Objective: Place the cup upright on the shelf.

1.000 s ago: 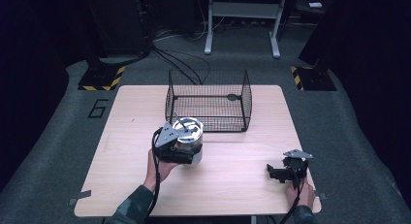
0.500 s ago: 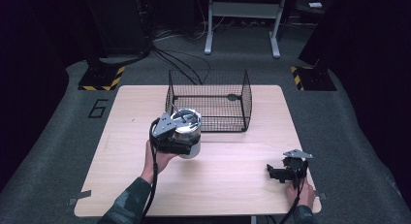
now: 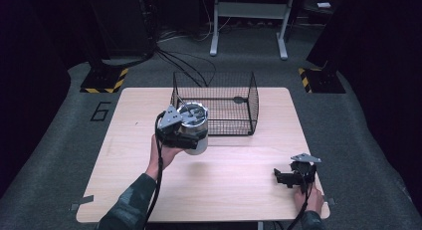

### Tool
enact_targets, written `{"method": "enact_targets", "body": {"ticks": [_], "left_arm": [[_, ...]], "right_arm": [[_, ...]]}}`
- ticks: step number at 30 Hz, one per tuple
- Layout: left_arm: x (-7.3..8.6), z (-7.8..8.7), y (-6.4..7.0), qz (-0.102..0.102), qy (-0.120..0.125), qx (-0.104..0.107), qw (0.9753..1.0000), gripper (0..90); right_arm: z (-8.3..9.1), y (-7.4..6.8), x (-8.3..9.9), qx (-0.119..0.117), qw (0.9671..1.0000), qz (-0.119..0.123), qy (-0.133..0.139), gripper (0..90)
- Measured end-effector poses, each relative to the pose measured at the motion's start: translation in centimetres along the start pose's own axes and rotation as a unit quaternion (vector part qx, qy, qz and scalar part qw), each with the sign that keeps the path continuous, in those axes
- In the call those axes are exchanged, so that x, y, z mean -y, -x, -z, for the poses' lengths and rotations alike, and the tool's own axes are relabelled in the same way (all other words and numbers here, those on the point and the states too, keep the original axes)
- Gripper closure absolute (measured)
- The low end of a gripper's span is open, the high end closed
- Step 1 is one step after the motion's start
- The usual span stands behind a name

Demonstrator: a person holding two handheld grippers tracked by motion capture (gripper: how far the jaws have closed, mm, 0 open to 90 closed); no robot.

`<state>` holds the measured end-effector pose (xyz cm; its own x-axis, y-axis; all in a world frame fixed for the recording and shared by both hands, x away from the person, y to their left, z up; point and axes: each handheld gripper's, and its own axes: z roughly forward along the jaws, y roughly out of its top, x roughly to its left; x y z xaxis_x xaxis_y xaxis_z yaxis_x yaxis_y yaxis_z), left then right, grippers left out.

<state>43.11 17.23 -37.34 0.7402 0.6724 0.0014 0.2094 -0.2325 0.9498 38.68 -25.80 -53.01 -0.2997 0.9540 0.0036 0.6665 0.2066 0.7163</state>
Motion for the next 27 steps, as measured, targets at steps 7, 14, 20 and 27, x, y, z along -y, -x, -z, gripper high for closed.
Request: {"method": "enact_targets", "body": {"ticks": [7, 14, 20, 27], "left_arm": [[-1.4, -0.4, -0.5, -0.002, 0.004, 0.002, 1.0000, 3.7], [-2.6, -0.7, -0.6, -0.008, 0.008, 0.002, 0.9999, 3.7], [-3.5, -1.2, -1.1, -0.009, 0.008, 0.005, 0.9999, 3.7], [-4.2, -2.0, -1.6, -0.008, 0.009, -0.002, 0.9999, 3.7]], "right_arm": [[0.0, 0.0, 0.0, 0.000, 1.0000, 0.000, 0.000, 0.0], [0.0, 0.0, 0.0, 0.000, 1.0000, -0.001, 0.000, 0.0], [0.0, 0.0, 0.0, 0.000, 1.0000, 0.000, 0.000, 0.0], [0.0, 0.0, 0.0, 0.000, 1.0000, 0.000, 0.000, 0.0]]}}
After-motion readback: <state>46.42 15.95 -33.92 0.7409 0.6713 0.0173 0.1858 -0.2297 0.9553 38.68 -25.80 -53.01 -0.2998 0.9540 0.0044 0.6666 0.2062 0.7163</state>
